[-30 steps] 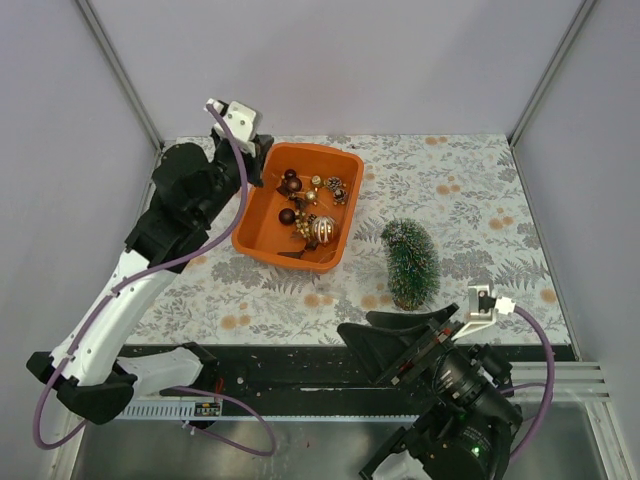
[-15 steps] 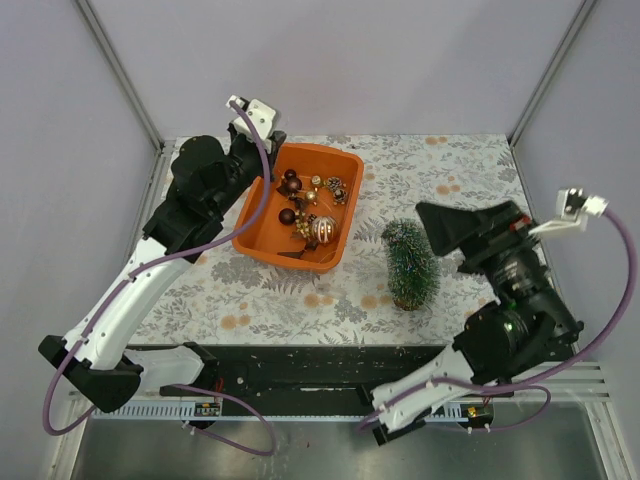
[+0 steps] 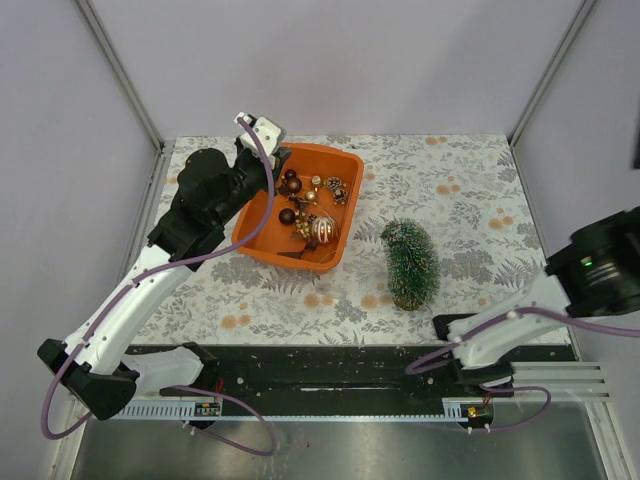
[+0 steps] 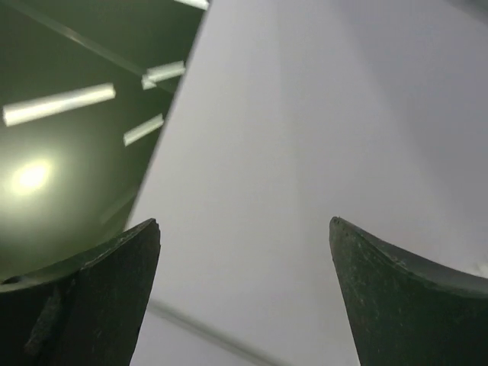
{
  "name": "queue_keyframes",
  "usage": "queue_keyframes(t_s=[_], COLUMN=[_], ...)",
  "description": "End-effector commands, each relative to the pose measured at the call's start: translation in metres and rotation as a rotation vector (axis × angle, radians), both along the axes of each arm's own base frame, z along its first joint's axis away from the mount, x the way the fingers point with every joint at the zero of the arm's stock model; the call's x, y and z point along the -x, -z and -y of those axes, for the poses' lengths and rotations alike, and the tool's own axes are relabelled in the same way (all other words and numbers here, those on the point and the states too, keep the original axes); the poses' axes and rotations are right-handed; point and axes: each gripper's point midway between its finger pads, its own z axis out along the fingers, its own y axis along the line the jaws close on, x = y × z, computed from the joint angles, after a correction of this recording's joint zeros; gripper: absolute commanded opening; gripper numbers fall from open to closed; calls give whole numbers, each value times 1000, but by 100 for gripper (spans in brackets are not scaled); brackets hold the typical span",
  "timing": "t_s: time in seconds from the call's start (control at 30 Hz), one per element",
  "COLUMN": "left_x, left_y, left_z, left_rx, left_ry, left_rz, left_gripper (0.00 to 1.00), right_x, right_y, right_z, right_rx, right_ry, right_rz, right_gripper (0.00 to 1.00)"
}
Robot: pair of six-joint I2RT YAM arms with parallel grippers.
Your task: Decorate the small christmas tree
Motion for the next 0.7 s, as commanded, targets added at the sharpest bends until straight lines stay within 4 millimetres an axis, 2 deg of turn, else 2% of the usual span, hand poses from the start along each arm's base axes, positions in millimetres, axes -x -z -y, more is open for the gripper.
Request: queue_keyframes(t_s=[0.0,0.07,0.1,0.13,0.2,0.27,0.33,0.37,0.4,0.47,0.6,0.67], left_x=[10,12,14,15,18,21,25,28,31,31,19,9], left_y=[-30,-30,-30,-29,-28,-28,-29,-28,-32,-33,-38,-43], left_z=[1,3,3,5,11,18,23,27,30,35,48,54], left_rx=[66,81,91,96,100,100,89,77,66,65,64,67], left_ry=[39,51,59,70,103,143,181,214,238,264,281,272], left_rz=[67,61,57,51,44,33,34,33,46,44,40,38], left_gripper=[0,0,0,0,0,0,0,0,0,0,0,0], right_x=[50,66,67,67,73,69,55,47,37,21,-11,-38], right_y=[-67,-93,-103,-108,-118,-134,-149,-152,-151,-143,-129,-119], right_z=[83,77,75,76,66,33,0,-10,-23,-24,-29,-41], right_rx=[4,104,174,224,350,527,761,824,928,995,1035,1065], right_ry=[643,720,732,747,816,812,759,719,679,649,636,617], right_rz=[285,379,398,401,417,459,486,503,500,449,390,367], right_gripper=[100,99,99,99,99,99,99,99,99,99,99,100])
